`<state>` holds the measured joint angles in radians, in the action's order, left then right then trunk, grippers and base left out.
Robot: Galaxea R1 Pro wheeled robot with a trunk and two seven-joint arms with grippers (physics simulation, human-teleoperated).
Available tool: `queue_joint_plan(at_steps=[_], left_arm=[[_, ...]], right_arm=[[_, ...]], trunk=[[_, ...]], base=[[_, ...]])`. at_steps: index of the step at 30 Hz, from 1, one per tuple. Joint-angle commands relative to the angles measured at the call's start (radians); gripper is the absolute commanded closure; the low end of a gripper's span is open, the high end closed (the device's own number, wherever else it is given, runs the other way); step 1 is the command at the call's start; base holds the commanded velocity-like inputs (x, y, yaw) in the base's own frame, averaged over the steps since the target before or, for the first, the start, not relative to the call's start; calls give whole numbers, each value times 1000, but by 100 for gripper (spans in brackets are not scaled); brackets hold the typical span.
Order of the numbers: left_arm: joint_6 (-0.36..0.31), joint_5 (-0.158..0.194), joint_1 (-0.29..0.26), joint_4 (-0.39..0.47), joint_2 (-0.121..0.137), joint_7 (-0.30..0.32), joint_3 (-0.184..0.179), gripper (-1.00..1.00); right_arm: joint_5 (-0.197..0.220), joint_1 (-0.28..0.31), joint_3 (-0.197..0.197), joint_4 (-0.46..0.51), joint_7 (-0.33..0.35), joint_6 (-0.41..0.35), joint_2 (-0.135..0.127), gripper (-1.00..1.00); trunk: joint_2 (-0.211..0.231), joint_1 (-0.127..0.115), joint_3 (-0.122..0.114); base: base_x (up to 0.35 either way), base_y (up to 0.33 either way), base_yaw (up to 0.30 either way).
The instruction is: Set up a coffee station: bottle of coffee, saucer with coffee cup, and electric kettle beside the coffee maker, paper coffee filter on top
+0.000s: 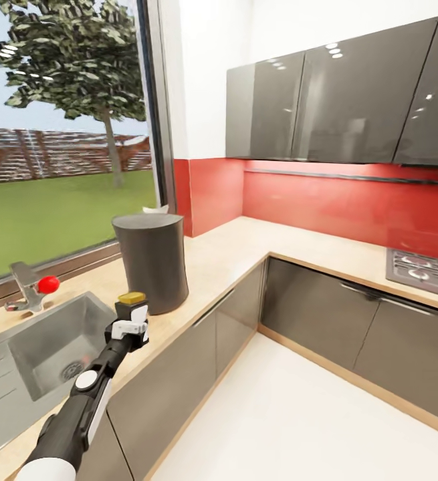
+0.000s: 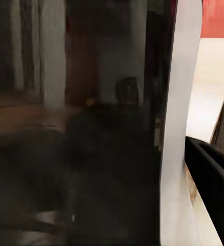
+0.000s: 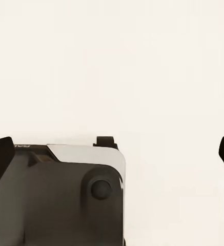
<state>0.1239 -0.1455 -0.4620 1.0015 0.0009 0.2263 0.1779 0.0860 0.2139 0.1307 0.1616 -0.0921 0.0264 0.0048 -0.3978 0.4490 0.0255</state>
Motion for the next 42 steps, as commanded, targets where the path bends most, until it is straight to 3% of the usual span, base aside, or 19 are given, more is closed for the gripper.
queue_joint_plan(at_steps=[1, 3, 6, 8, 14, 27, 33, 42], left_arm=[[7, -10, -1, -8, -1, -1, 3, 100], [23, -10, -1, -39, -1, -4, 3, 100], [130, -9, -1, -124, 2, -10, 10, 100], [150, -8, -1, -141, 2, -15, 22, 100], [159, -7, -1, -149, 2, -18, 30, 100], [160, -9, -1, -150, 1, -19, 32, 100], [164, -9, -1, -187, 2, -64, 31, 100], [197, -9, -1, -211, 2, -72, 31, 100]], right_arm=[[9, 1, 8, 0, -5, 3, 0, -100], [9, 1, 8, 0, -5, 3, 0, -100], [9, 1, 8, 0, -4, 3, 0, -100], [9, 1, 8, 0, -3, 3, 0, -100], [9, 1, 9, -2, -3, 3, 0, -100], [6, 1, 13, -3, -1, 4, -2, -100], [6, 1, 12, -2, -2, 3, -2, -100], [8, 1, 11, -2, -3, 3, -1, -100]], trunk=[[-2, 1, 2], [-2, 1, 2], [-2, 1, 2], [-2, 1, 2], [-2, 1, 2], [-2, 1, 2], [-2, 1, 2], [-2, 1, 2]], base=[[194, -106, 257], [115, -56, 194], [22, -11, 38], [4, -2, 7], [70, -16, 1], [286, -56, 0], [40, 0, 1], [14, 0, 125]])
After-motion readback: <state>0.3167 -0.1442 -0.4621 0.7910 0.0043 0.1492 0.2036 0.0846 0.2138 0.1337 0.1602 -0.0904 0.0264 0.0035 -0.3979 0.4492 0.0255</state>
